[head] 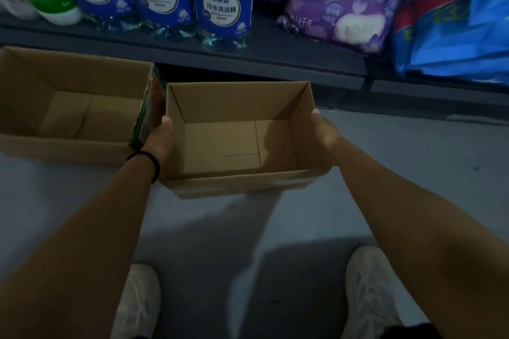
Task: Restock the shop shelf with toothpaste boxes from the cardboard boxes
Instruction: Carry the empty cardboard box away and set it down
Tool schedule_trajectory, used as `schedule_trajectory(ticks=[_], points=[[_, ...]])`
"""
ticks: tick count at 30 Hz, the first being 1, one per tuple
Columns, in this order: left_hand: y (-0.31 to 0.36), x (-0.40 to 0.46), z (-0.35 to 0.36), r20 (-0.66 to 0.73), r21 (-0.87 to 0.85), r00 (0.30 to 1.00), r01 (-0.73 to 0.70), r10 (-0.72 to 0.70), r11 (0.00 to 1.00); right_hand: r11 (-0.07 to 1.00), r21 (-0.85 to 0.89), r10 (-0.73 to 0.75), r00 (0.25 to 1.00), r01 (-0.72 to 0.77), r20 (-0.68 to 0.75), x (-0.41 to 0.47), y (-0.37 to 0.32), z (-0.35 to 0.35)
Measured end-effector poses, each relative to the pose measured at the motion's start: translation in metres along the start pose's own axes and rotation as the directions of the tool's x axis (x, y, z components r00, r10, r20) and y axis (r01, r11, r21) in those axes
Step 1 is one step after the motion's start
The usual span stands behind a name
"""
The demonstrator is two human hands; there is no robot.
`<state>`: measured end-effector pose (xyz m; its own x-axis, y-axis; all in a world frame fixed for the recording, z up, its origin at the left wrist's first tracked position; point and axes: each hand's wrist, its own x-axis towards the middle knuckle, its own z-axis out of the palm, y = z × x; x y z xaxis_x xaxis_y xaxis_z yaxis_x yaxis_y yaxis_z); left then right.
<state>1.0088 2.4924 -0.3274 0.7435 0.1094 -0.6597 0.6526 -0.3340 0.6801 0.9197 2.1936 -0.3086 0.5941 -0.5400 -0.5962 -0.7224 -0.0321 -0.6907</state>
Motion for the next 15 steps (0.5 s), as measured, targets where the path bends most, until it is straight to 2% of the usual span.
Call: schedule_trajectory(ticks=[5,9,11,15], points=[[0.013,0.014,0.002,0.053,-0.010,0.998,-0.015,0.016,1.000,0.997,0.072,0.043,0.999,-0.041,-0.021,0.011,0.005,-0.011],[0.028,0.018,0.005,0.176,-0.171,0.983,0.084,-0.053,0.982,0.985,0.148,0.089,0.996,-0.088,0.002,0.017,0.006,-0.008],[0.028,0.018,0.002,0.193,-0.144,0.977,0.122,-0.093,0.982,0.973,0.196,0.128,0.992,-0.124,-0.004,0.008,0.006,-0.013],[0.046,-0.015,-0.004,0.222,-0.083,0.972,0.091,-0.070,0.992,0.966,0.205,0.168,0.985,-0.155,-0.048,-0.030,-0.012,-0.036]])
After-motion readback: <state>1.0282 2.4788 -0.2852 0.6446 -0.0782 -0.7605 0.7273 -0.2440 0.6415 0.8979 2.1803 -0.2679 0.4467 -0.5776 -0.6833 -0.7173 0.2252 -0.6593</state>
